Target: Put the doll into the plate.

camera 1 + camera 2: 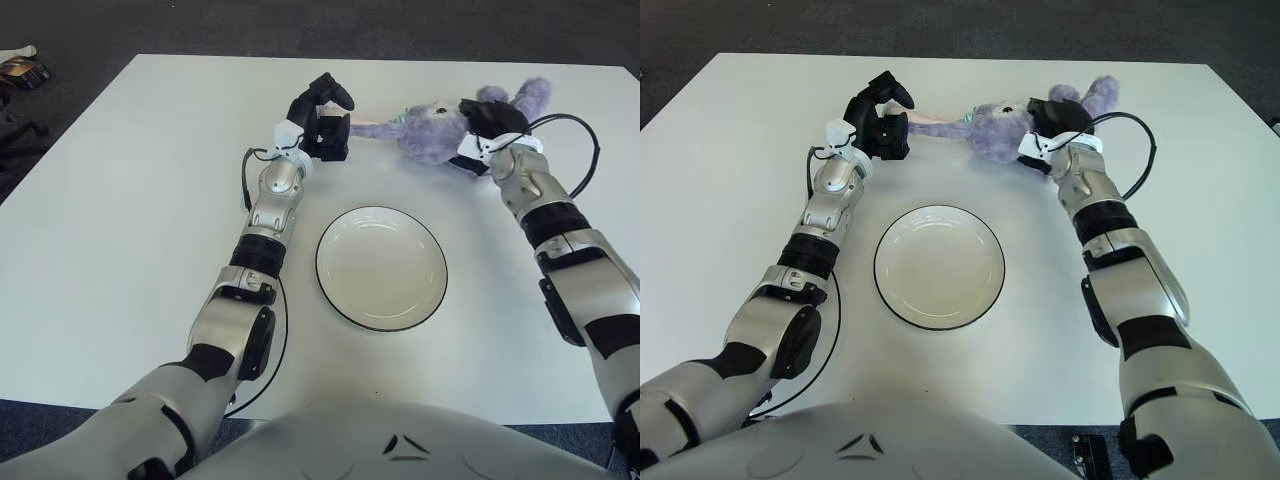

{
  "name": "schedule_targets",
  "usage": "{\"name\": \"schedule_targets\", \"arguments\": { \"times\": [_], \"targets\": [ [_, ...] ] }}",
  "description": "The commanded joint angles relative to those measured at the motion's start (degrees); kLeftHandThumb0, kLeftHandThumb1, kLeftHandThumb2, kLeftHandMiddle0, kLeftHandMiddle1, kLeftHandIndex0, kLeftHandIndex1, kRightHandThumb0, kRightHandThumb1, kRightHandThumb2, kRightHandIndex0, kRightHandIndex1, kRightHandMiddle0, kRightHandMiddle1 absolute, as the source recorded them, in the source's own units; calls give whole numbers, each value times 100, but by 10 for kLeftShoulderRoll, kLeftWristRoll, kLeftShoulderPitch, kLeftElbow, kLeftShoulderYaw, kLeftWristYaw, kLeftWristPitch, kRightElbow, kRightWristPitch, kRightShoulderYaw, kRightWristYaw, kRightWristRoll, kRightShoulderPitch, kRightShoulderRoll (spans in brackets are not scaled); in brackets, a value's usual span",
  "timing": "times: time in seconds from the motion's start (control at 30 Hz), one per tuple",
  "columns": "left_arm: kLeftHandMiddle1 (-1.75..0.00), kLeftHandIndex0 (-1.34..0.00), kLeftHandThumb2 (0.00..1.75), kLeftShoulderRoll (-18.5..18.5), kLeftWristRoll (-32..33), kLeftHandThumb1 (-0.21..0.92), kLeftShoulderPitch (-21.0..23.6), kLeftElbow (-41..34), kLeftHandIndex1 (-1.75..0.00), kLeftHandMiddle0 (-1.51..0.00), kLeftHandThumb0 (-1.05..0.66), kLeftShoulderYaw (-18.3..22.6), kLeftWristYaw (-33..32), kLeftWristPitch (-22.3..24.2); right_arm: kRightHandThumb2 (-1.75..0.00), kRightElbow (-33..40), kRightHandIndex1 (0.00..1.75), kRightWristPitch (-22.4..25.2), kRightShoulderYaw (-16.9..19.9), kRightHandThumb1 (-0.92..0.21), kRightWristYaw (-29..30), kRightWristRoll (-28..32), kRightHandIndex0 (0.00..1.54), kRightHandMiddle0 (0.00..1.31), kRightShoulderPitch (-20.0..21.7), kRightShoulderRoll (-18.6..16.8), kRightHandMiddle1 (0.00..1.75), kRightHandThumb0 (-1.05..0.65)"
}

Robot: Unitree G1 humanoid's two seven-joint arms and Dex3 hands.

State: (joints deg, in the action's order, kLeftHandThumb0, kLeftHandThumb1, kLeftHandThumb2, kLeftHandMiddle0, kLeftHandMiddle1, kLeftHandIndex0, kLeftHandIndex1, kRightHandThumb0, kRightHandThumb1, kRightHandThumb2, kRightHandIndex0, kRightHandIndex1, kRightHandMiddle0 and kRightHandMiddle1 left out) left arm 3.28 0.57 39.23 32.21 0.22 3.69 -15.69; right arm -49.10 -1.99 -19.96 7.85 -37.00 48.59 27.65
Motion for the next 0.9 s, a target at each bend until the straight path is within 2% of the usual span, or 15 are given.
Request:
{"name": "schedule_targets", "arguments": {
  "times": [0.0, 0.1, 0.3, 0.73, 0.87],
  "targets": [
    [-175, -59, 129, -9, 4, 34, 18, 13, -175, -131, -47, 8, -2, -2, -162, 13, 175, -3, 10, -7, -12, 16, 82, 111, -17, 4, 175, 58],
    [-175, -61, 131, -12, 2, 32, 24, 22, -175, -132, -48, 11, -5, -11, -163, 30, 175, 1, 19, -6, -20, 20, 82, 112, -16, 9, 175, 59],
    [-175, -62, 133, -20, 5, 31, 33, 33, -175, -132, -48, 19, -3, -20, -163, 110, 175, 36, 34, -6, -46, 11, 83, 112, -24, 25, 175, 59],
    [-175, -63, 135, -39, 10, 29, 48, 50, -175, -133, -49, 42, -18, -28, -163, 221, 175, 111, 36, -6, -74, -18, 83, 114, -48, 37, 175, 59],
    [-175, -60, 130, -43, 9, 33, 52, 54, -175, -132, -47, 46, -25, -28, -163, 246, 175, 125, 37, -6, -77, -21, 83, 114, -55, 36, 175, 59]
  ]
}}
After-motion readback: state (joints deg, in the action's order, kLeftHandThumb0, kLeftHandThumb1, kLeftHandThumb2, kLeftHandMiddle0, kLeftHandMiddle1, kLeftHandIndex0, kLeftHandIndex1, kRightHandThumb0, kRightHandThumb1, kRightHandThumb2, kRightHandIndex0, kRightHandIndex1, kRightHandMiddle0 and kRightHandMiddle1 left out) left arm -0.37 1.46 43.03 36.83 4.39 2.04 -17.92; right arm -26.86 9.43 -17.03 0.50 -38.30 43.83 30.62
